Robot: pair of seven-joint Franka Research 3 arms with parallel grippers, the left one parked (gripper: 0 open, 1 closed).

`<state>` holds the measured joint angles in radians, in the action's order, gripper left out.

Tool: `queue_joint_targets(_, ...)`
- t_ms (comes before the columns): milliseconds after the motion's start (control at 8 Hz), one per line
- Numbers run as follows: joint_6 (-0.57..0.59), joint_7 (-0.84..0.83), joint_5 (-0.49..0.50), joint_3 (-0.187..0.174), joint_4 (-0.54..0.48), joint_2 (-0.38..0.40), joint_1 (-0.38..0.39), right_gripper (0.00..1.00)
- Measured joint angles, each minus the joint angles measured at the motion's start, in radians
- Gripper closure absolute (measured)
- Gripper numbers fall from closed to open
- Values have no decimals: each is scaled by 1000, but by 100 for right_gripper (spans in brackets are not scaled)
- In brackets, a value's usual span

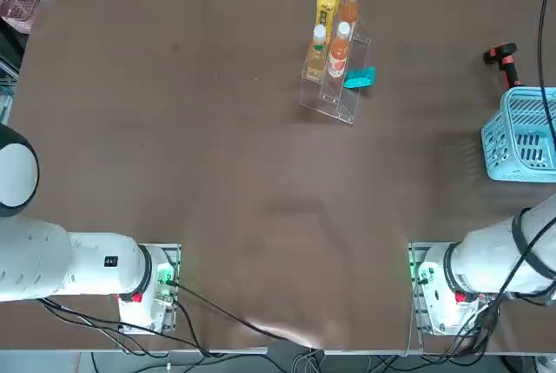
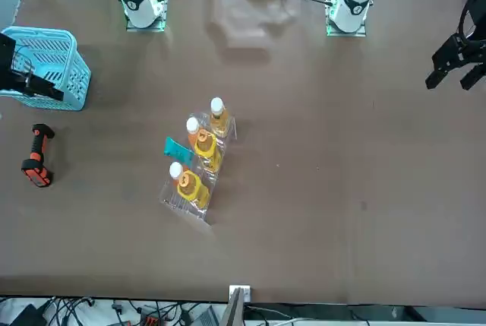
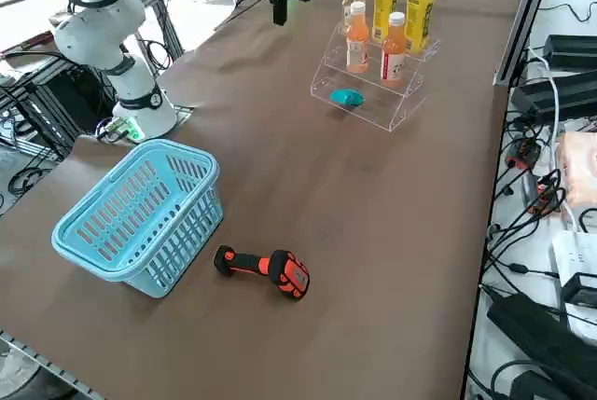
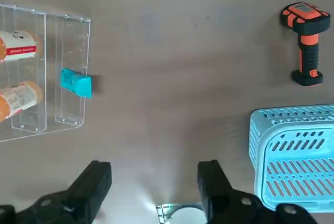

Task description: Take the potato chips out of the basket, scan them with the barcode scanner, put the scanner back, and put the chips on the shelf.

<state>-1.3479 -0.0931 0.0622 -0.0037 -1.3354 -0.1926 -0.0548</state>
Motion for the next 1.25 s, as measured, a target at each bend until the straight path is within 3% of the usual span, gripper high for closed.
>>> queue_joint_targets(375, -24, -1, -2, 50, -57, 49, -7, 0)
queue_joint_targets(1250, -39, 0, -3, 51, -66, 44, -7, 0)
